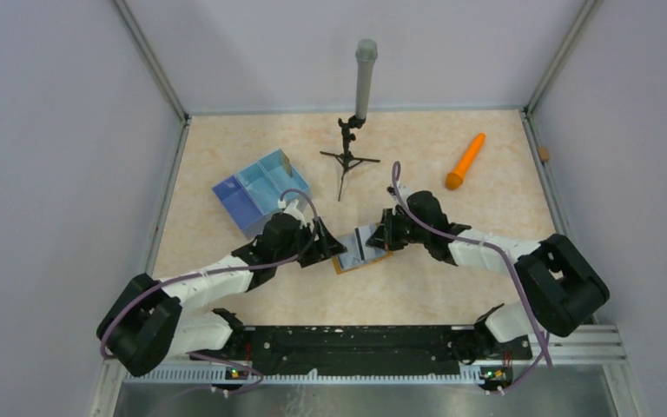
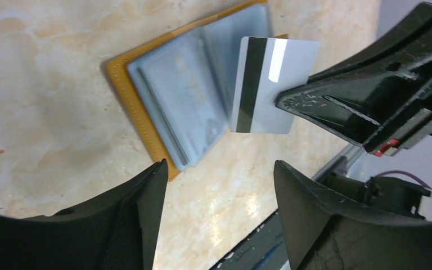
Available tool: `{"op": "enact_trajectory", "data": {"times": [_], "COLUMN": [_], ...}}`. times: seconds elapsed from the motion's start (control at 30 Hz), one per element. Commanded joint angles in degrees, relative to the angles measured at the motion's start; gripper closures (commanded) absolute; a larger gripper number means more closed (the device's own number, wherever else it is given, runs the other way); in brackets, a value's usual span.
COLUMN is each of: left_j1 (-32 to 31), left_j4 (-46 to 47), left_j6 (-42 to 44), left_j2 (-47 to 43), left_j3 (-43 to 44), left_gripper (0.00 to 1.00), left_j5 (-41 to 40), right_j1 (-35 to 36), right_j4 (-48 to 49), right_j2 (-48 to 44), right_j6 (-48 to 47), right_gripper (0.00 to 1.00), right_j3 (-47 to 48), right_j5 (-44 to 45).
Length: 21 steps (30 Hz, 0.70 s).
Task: Put the credit cards into the card holder
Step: Insert the credit card into the card holder.
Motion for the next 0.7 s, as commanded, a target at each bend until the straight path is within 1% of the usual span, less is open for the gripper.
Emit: {"op": "enact_trajectory", "data": {"times": [0.0,0.13,0.27,0.43,0.67], "left_j1": [-0.61,-0.61,-0.65,-0.61,-0.62], "left_j4": [-4.41,-5.55,-5.24,-5.29,-4.96], "left_j6": [0.78,0.97,1.02,1.17,1.48], "left_j2": [4.18,7.39,10.73,12.38,14.72], "left_j3": [3.81,5.19,6.26,6.46,6.40], "left_gripper": [0.32,0.37,0.43,0.43,0.47], "left_j5": [-3.94,-5.42,-4.72,-4.50,-4.32], "right_j1": [-1.02,-2.46,-3.36,-3.41,-3.81], "right_j4": [2.31,3.58,4.25,5.45,4.55], "right_j2": [2.21,3.87,5.97,6.83,7.09], "right_j6": [-3.61,-3.67,-3.66,-2.35,-0.09], "right_gripper": [1.00,1.00,1.00,1.00,1.00], "right_j3": [2.82,2.78,3.36,2.80,2.97], "right_j5": [1.51,0.78,-1.00,-3.55,-3.76]}}
